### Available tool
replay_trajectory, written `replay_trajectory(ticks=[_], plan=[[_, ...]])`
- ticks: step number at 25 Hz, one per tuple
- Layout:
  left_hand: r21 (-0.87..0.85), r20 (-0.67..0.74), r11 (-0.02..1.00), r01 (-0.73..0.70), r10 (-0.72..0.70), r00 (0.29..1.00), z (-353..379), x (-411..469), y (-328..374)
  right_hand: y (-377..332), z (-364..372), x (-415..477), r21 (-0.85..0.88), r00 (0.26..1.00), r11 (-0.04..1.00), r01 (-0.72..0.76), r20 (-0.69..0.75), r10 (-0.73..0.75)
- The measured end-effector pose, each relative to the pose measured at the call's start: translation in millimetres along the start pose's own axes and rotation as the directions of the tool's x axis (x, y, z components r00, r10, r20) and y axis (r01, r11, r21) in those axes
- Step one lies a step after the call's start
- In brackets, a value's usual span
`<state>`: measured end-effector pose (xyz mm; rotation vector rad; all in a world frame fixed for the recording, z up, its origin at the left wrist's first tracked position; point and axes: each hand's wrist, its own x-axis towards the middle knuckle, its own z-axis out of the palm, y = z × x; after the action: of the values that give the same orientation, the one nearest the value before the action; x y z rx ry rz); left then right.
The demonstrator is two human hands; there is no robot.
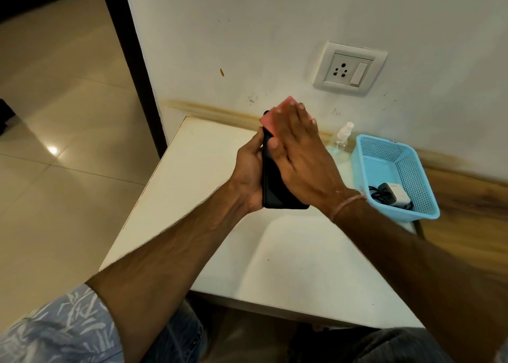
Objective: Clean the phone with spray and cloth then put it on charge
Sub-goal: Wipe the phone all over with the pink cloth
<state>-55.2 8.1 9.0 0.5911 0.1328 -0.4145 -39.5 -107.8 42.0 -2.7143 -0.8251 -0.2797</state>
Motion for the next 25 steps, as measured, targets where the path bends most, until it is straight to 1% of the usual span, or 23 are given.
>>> replay_trajectory(ticks=[2, 5, 6, 8, 9, 10, 11, 14, 16, 18, 19, 21, 23, 25], plan=[[0.006, 0.042, 1.000, 0.019, -0.019, 0.999, 0, -2, 4, -11, 6, -9, -0.015, 0.998, 0.998, 0.059, 0.030, -0.058], [0.005, 0.003, 1.000, 0.025, -0.025, 1.000, -5, -4, 10, -14, 9, -52, -0.065, 0.979, 0.982, 0.180, 0.107, -0.172], [-0.007, 0.010, 0.999, 0.042, -0.042, 0.999, -5, -5, 11, -11, 7, -61, -0.105, 0.974, 0.972, 0.208, 0.112, -0.196], [-0.040, 0.033, 0.997, 0.073, -0.072, 0.997, -3, -6, 11, -5, -4, -57, -0.198, 0.962, 0.941, 0.273, 0.061, -0.266], [-0.066, 0.031, 0.995, 0.076, -0.075, 0.997, -1, -6, 10, -5, -8, -48, -0.203, 0.960, 0.938, 0.280, 0.047, -0.276], [-0.089, 0.021, 0.993, 0.074, -0.073, 0.997, -1, -6, 9, -7, -11, -42, -0.174, 0.962, 0.946, 0.274, 0.062, -0.267], [-0.091, 0.016, 0.993, 0.073, -0.072, 0.997, -2, -6, 10, -10, -10, -38, -0.135, 0.959, 0.951, 0.277, 0.106, -0.264], [-0.042, 0.034, 0.997, 0.066, -0.064, 0.997, -6, -8, 16, -13, 0, -55, -0.099, 0.911, 0.921, 0.378, 0.217, -0.350], [-0.063, 0.054, 0.995, 0.081, -0.077, 0.996, -8, -8, 16, -4, 0, -64, -0.106, 0.864, 0.883, 0.458, 0.288, -0.414], [-0.093, 0.071, 0.992, 0.088, -0.082, 0.994, -8, -5, 13, 6, -7, -49, -0.116, 0.837, 0.855, 0.505, 0.306, -0.453], [-0.098, 0.064, 0.993, 0.071, -0.065, 0.996, -8, -3, 11, 8, -9, -38, -0.124, 0.846, 0.860, 0.494, 0.298, -0.443], [-0.089, 0.074, 0.996, 0.023, -0.016, 0.997, -7, 0, 8, 8, -11, -15, -0.147, 0.890, 0.893, 0.424, 0.251, -0.381], [-0.117, 0.113, 0.993, 0.005, 0.008, 0.994, -5, 1, 7, 6, -8, 7, -0.172, 0.934, 0.927, 0.334, 0.192, -0.301], [-0.104, 0.109, 0.995, -0.010, 0.022, 0.994, -7, 2, 6, 3, -5, 25, -0.170, 0.968, 0.958, 0.230, 0.143, -0.206]])
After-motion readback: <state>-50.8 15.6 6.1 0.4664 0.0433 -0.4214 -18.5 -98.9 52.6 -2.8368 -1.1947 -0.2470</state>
